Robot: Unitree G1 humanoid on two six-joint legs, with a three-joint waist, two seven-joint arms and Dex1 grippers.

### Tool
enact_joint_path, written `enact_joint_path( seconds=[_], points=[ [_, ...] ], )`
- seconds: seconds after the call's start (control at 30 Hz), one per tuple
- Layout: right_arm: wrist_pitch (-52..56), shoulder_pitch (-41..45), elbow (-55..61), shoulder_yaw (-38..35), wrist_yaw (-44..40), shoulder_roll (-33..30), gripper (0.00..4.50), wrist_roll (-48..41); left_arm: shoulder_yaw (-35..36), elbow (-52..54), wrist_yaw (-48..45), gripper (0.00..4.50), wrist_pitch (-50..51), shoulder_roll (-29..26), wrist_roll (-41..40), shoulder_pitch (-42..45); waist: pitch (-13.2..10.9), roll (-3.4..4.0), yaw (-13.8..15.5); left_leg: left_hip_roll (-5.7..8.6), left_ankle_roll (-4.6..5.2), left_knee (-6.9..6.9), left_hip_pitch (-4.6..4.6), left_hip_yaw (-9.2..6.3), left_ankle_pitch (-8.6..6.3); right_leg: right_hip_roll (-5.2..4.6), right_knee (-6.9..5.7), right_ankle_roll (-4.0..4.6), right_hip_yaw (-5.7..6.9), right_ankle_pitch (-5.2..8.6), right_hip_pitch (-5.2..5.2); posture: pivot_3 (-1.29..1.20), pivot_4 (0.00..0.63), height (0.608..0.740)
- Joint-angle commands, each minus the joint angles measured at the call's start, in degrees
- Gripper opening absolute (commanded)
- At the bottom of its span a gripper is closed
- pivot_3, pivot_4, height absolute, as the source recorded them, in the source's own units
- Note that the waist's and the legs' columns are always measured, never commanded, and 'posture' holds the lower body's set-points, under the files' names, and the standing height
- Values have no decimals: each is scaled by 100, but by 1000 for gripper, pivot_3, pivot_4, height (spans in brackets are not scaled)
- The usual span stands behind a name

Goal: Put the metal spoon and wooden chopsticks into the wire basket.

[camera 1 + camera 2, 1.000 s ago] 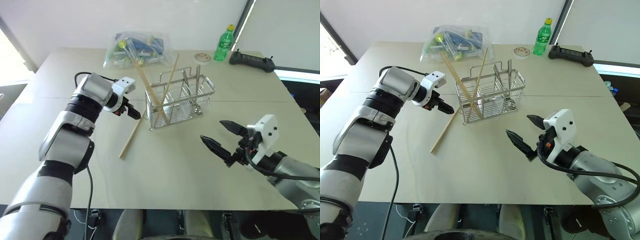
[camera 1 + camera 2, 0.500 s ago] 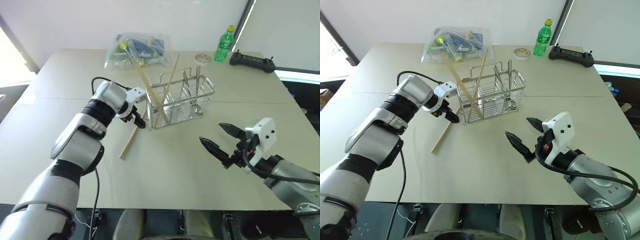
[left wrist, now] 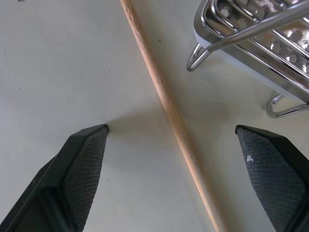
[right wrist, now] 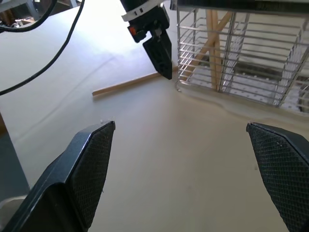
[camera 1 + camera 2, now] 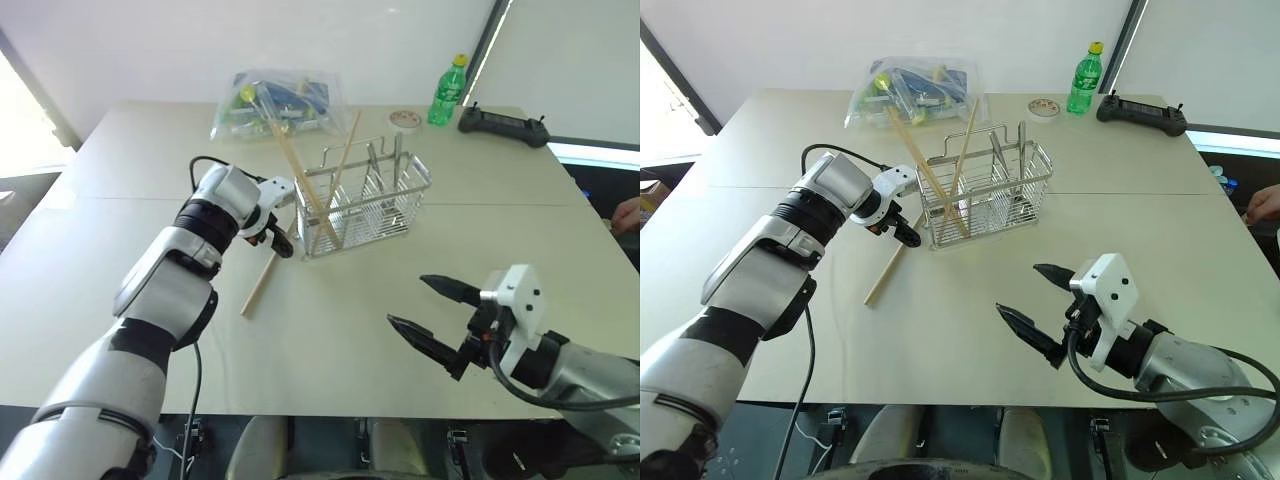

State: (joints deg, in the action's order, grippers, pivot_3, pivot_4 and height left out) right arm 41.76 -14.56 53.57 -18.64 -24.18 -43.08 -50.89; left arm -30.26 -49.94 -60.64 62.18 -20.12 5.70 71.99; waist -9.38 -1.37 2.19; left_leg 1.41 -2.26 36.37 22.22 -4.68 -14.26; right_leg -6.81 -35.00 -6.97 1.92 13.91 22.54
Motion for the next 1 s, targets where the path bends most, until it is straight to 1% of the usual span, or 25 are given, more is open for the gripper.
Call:
enact_joint_path(
  seconds=[0.03,0.17,0.47,0.57,0.8,0.83,1.0],
  points=[
    [-101,96,2,-135,90,44,4500,-71,-116,30,-176,4442,108,-148,60,-218,0,1,-8,0,0,-3,2,0,0,0,0,0,0,0,2,0,150,690],
    [-105,198,-50,-51,153,69,4500,-28,-145,59,-209,4442,83,-279,124,-258,0,0,-20,0,0,-11,4,2,0,1,0,1,-1,-2,10,0,150,690],
    [-98,356,-121,-16,286,128,4500,-23,-170,146,-177,4442,139,-293,141,-307,1,1,-77,-2,1,-12,3,2,0,2,-1,0,0,-1,11,0,150,690],
    [-99,380,-123,-51,347,164,4500,-67,-76,78,-102,3651,125,-213,114,-298,1,1,-103,-2,1,-11,3,2,0,2,-1,0,0,-2,11,0,150,690],
    [-104,394,-136,-123,446,211,4500,-152,-44,13,-114,190,170,-161,151,-273,2,3,-137,1,8,-13,6,2,-4,0,0,-16,-1,-4,10,0,150,690],
    [-110,393,-141,-127,452,213,4500,-160,-32,-7,-110,84,175,-164,159,-269,2,3,-135,1,9,-13,7,1,-5,0,0,-18,-1,-3,10,0,150,690],
    [-126,394,-155,-131,482,212,4500,-195,95,-118,-8,84,238,-205,175,-273,3,3,-142,2,11,-12,5,2,-6,0,0,-17,-1,-2,10,0,150,690]
  ],
)
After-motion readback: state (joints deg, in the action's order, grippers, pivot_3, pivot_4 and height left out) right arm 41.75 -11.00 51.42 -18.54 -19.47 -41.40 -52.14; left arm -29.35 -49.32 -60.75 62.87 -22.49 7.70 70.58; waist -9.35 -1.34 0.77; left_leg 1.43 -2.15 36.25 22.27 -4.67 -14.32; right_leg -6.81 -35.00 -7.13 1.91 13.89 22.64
